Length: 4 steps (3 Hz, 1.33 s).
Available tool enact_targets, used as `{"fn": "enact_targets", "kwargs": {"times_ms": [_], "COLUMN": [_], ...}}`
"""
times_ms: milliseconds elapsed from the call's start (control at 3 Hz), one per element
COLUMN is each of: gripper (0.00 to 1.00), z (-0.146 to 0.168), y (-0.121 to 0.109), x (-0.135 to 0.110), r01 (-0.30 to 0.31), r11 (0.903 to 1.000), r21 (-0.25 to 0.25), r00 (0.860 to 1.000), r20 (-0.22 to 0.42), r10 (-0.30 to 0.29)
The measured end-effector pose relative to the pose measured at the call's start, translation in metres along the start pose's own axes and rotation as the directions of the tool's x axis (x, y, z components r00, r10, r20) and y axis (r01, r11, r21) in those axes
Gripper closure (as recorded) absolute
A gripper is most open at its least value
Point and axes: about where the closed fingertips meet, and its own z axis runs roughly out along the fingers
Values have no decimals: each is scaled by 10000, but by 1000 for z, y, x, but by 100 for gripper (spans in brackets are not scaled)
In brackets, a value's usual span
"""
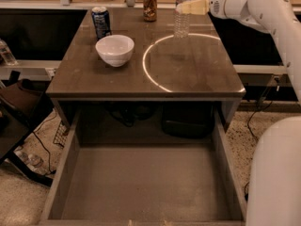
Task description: Place water bottle into top drawer
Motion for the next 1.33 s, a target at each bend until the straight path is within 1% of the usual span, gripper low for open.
{"fn": "enact_targets", "kwargs": {"times_ms": [333,667,1000,1333], "gripper": [0,0,0,0], "z": [23,44,63,79], "y": [10,18,23,23], "x": [-3,-4,1,6], "r01": [-529,-1033,-1343,-1258], "r11": [9984,9939,9897,9912], "r21": [-186,-375,-494,-407], "r00": [9984,9935,9890,9895], "r20": [165,441,550,664], "r10": [532,1049,1370,1283]}}
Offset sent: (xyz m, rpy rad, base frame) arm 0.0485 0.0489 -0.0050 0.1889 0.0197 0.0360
